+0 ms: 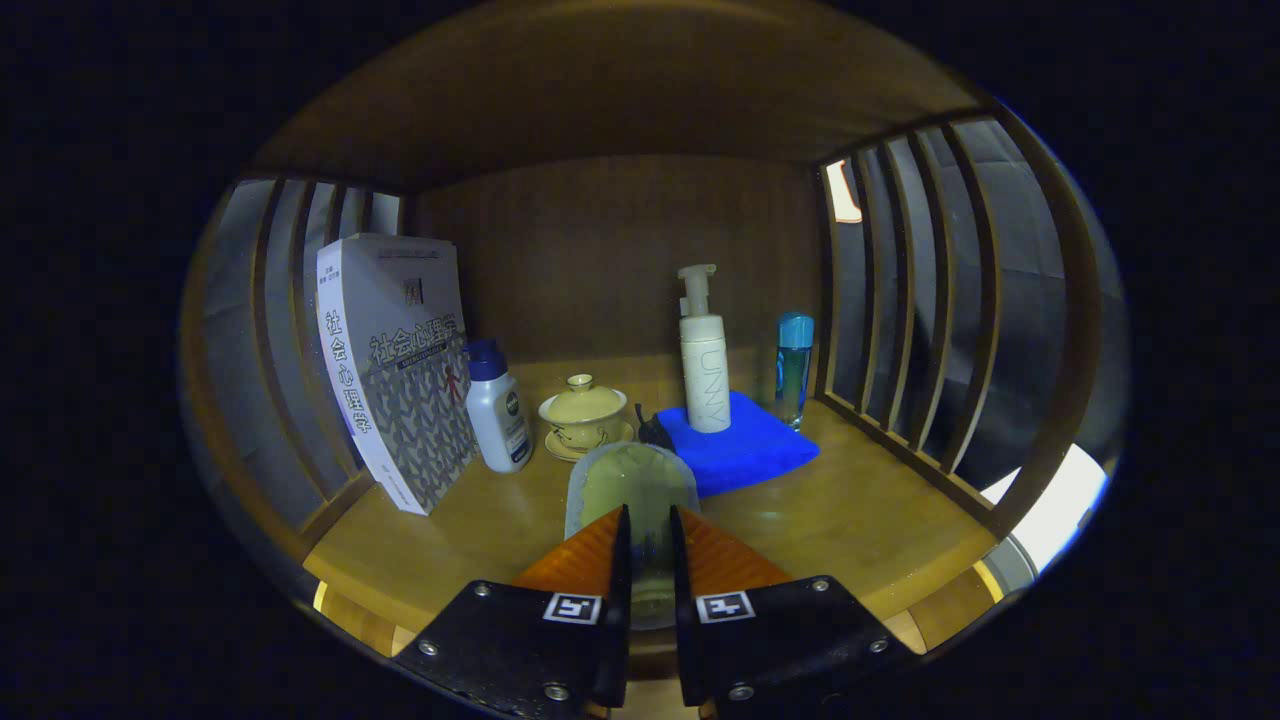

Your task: Pull open the drawer, take out the items inside it, and place them on the countertop above the cabinet.

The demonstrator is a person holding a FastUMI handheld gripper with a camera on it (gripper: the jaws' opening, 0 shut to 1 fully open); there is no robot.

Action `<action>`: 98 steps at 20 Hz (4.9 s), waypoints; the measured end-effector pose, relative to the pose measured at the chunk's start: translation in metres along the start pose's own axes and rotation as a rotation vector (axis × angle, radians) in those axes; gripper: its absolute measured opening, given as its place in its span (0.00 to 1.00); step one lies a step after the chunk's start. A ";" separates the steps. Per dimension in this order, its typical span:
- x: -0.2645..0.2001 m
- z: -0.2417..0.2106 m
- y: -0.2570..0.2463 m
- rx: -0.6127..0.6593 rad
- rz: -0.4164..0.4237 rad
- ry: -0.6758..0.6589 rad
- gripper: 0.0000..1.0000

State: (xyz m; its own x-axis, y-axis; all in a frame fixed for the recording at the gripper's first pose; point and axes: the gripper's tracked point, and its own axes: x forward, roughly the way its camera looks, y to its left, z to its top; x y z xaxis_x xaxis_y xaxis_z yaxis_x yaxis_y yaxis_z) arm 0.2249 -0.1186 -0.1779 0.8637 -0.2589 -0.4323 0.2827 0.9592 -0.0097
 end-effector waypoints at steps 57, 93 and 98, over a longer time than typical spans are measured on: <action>-0.245 -0.221 -0.005 -0.045 0.046 -0.117 0.93; -0.065 -0.163 0.003 -0.078 0.034 -0.130 0.95; -0.071 -0.160 0.002 -0.116 0.047 -0.121 0.95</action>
State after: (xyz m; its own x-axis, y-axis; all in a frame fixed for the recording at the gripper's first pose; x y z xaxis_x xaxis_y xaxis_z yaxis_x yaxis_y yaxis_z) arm 0.0975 -0.0806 -0.2911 0.9207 -0.2190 -0.3232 0.1971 0.9753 -0.0993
